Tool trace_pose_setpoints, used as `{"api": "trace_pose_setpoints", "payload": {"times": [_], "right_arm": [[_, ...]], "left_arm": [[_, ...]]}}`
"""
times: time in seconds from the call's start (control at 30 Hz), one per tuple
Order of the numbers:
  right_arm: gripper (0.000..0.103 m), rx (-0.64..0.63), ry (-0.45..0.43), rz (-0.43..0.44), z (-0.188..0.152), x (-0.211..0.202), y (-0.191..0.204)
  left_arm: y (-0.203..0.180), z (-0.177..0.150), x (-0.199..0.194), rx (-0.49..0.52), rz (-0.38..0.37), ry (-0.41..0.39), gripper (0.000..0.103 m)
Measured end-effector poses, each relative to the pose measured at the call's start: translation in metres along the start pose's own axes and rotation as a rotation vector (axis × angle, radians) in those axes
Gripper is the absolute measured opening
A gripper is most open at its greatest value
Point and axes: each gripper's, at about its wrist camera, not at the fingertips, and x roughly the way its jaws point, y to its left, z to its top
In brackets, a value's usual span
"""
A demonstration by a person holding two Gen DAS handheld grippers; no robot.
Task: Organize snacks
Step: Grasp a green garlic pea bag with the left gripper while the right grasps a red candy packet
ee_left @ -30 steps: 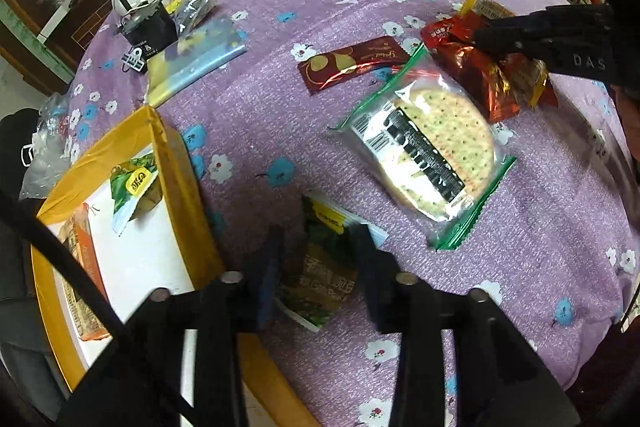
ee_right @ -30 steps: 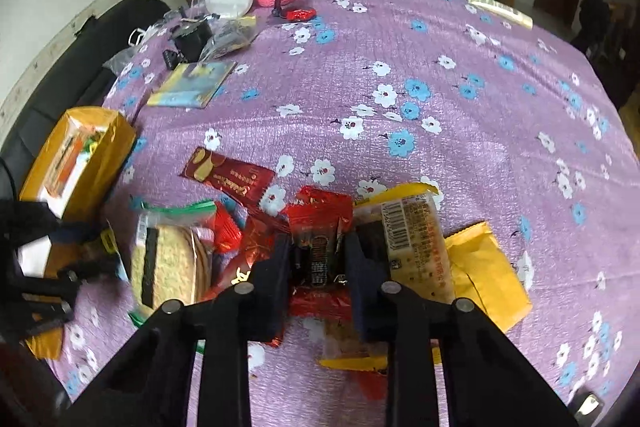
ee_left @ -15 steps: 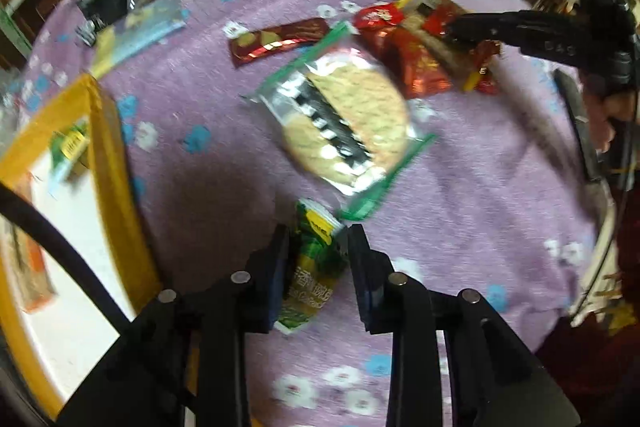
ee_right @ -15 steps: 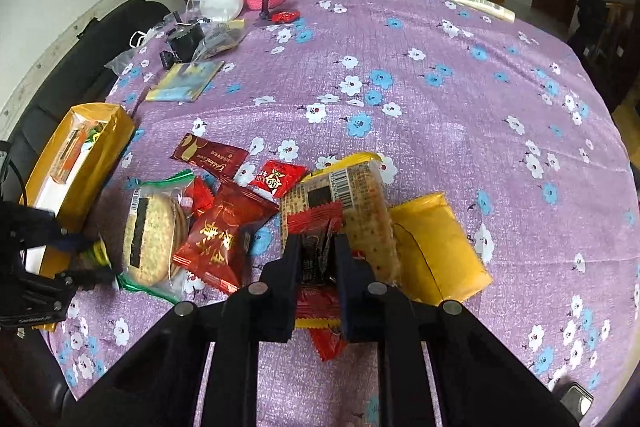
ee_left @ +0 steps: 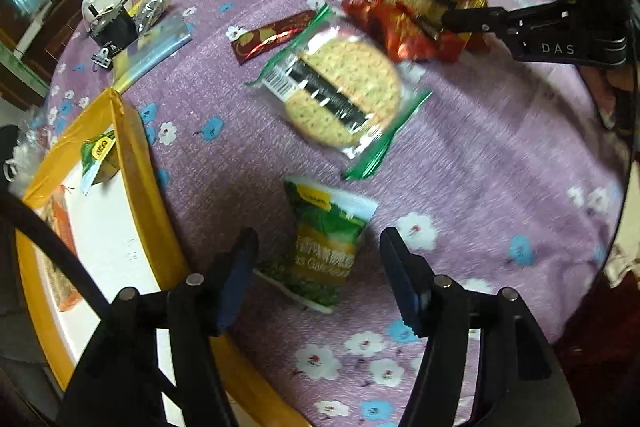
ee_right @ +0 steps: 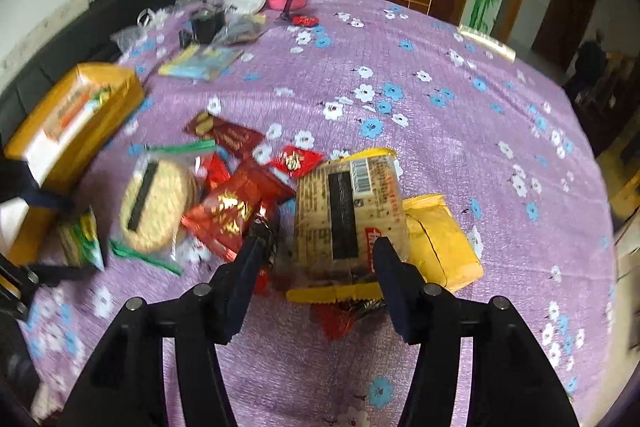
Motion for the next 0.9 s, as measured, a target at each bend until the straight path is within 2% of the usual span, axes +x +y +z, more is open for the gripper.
{"api": "trace_pose_setpoints", "payload": {"times": [0.03,0.1,0.17,0.2,0.3,0.47,0.63,0.9], "right_arm": [[0.056,-0.017,-0.001,-0.016,-0.001,0.001,0.002],[0.056,-0.036,-0.012,-0.04,-0.003,0.002,0.005],[0.055,-0.027,-0.02,-0.027,-0.003,0.0,0.004],[0.055,-0.013,-0.023,-0.008,-0.002,-0.002,0.002],[0.049,-0.002,-0.04,0.021,0.0,-0.008,0.002],[0.036,-0.018,-0.04,0.114,0.0,-0.009,0.011],[0.014,-0.03,-0.007,0.15,0.005,0.006,0.021],[0.014,-0.105,0.001,0.105,0.013,0.02,0.039]], "left_arm": [[-0.002,0.0,0.003,0.011,0.015,0.006,0.063],[-0.006,-0.001,0.01,0.032,0.041,0.018,0.053],[-0.009,-0.001,0.009,0.028,0.018,0.004,0.04],[-0.011,0.0,0.01,0.029,0.02,-0.001,0.039],[-0.018,-0.003,0.009,0.033,0.054,-0.026,0.038],[-0.021,-0.013,0.004,-0.02,0.006,-0.039,0.038],[-0.027,-0.019,0.002,-0.049,0.009,-0.05,0.038],[-0.024,-0.019,0.003,-0.105,-0.001,-0.068,0.038]]}}
